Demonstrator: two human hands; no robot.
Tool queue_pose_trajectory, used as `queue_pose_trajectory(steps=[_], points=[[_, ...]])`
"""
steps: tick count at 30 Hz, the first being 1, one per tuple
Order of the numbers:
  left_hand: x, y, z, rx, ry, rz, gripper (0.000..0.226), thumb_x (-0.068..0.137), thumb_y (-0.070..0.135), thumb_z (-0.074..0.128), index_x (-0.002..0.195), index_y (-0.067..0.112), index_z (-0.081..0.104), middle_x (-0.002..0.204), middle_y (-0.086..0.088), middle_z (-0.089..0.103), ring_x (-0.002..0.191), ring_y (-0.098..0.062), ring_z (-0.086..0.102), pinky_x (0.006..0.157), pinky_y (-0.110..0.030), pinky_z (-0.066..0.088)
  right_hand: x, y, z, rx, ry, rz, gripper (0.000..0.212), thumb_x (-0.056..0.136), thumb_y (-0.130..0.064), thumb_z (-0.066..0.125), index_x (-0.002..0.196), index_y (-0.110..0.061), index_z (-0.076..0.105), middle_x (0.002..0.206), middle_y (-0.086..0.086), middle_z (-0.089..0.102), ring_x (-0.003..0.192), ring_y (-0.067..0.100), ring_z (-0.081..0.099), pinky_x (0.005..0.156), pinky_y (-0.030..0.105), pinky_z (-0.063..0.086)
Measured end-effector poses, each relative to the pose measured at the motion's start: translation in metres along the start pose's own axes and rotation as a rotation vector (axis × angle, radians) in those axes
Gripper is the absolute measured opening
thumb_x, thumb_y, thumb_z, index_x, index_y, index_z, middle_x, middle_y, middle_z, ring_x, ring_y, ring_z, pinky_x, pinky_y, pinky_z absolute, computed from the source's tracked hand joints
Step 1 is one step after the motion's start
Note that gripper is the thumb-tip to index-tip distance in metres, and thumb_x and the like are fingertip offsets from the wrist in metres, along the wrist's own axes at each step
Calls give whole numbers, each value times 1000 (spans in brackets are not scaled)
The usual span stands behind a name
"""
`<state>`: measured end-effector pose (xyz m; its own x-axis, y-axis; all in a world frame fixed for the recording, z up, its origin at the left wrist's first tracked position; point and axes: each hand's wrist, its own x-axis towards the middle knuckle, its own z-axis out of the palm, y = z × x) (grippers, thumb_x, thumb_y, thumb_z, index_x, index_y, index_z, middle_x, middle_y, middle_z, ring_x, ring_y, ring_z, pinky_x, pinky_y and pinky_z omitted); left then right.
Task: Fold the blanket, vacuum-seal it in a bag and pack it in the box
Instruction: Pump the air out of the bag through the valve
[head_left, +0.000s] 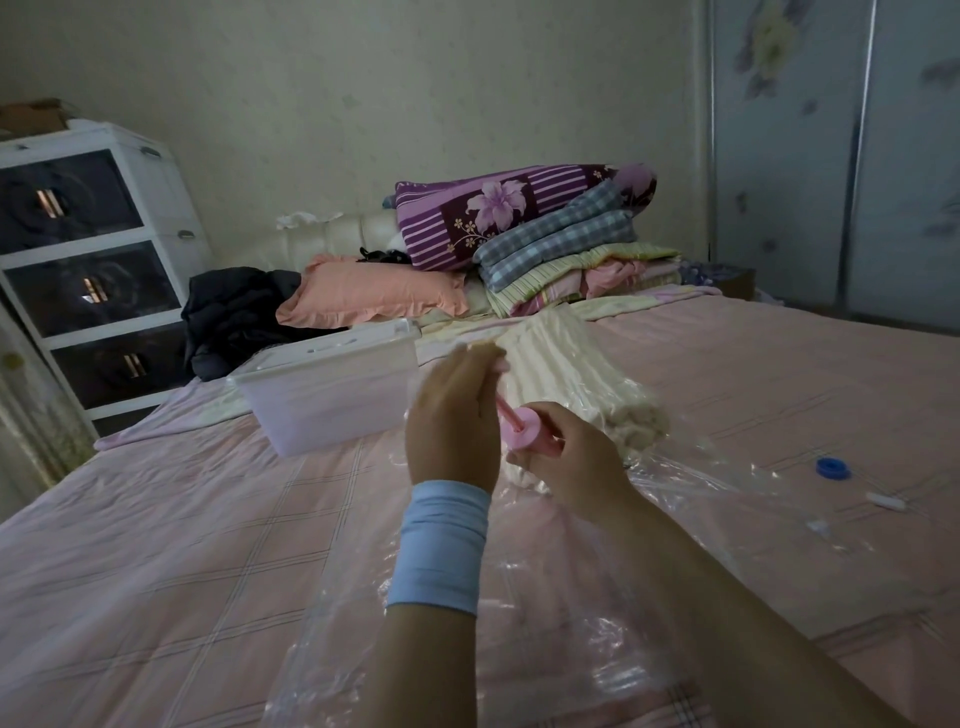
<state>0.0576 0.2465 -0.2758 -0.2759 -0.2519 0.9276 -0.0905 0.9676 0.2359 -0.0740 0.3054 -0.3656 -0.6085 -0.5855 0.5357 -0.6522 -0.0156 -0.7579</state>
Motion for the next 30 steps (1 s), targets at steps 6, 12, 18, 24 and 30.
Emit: queue_pose_trajectory(steps=[6, 12, 18, 24, 30], points=[[13, 10, -5, 95, 290, 38, 18, 95, 7, 56, 106, 8, 71, 113, -4, 70, 119, -23, 59, 99, -30, 47, -1, 2, 1, 7, -21, 14, 48, 73, -44, 85, 115, -42, 61, 104, -24, 69, 97, 0, 64, 84, 26, 53], [-31, -13, 14, -37, -323, -252, 14, 92, 19, 58, 88, 25, 70, 82, 8, 69, 76, -14, 63, 71, -39, 53, -3, 0, 5, -48, -42, -1, 41, 81, -45, 76, 119, -37, 62, 99, -18, 69, 91, 4, 65, 73, 16, 44], [20, 8, -18, 20, 85, 62, 17, 96, 17, 55, 100, 12, 71, 93, 0, 72, 86, -16, 68, 78, -31, 57, 2, 1, -3, -6, -12, 11, 47, 74, -42, 85, 115, -39, 63, 102, -23, 70, 93, -1, 65, 82, 25, 52], [13, 7, -7, 64, 257, 30, 15, 96, 9, 57, 101, 11, 71, 108, -2, 71, 113, -20, 63, 96, -31, 51, 0, 3, 2, -29, -6, 2, 49, 72, -46, 84, 114, -42, 61, 102, -23, 70, 94, 1, 65, 84, 32, 55], [-21, -11, 9, -36, -326, -274, 12, 91, 19, 59, 87, 22, 71, 79, 7, 70, 74, -15, 63, 72, -33, 53, -2, 2, 6, -69, -19, -8, 51, 74, -49, 81, 120, -39, 61, 102, -19, 70, 94, 5, 65, 81, 27, 52]])
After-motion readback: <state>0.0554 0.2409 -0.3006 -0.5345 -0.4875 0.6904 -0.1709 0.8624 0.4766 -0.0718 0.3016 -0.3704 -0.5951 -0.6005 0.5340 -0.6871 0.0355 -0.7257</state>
